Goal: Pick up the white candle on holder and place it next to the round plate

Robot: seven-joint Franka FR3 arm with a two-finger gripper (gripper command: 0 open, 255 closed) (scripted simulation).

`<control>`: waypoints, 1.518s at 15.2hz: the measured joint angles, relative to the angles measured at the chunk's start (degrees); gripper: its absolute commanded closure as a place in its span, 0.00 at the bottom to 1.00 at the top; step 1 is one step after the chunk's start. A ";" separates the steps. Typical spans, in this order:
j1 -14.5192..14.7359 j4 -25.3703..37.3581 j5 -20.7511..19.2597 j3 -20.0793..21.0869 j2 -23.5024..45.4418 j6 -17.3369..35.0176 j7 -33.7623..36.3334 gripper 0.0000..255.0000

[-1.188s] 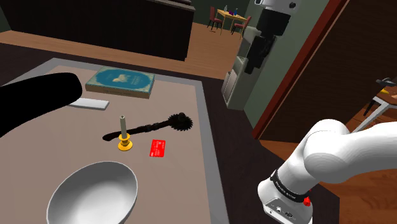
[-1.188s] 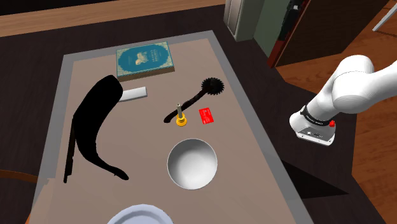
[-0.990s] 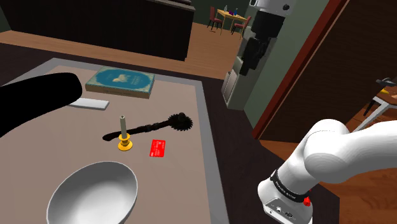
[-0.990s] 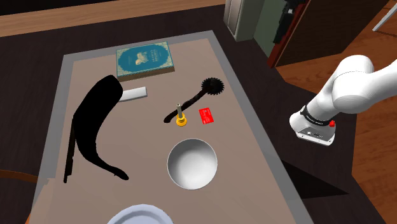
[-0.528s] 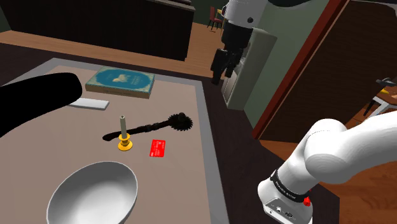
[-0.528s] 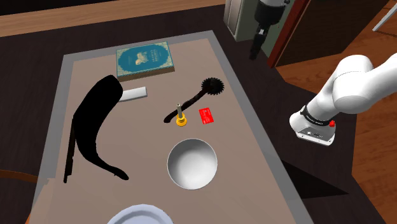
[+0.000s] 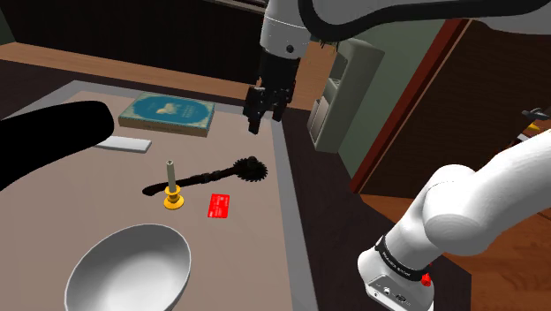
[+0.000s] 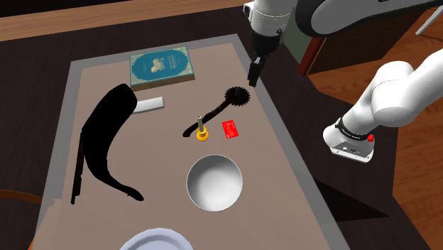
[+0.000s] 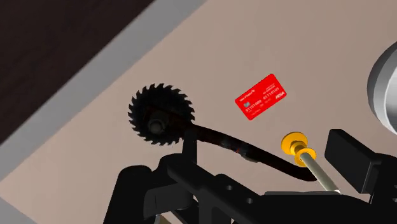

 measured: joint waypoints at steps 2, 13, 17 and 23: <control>0.34 2.25 -0.66 1.97 3.84 1.85 2.41 0.00; 3.31 17.10 -10.58 8.13 27.38 9.82 14.83 0.00; 6.03 25.02 -15.19 8.33 36.24 10.00 18.77 0.00; 7.07 25.02 -17.14 7.90 39.85 13.23 20.33 0.00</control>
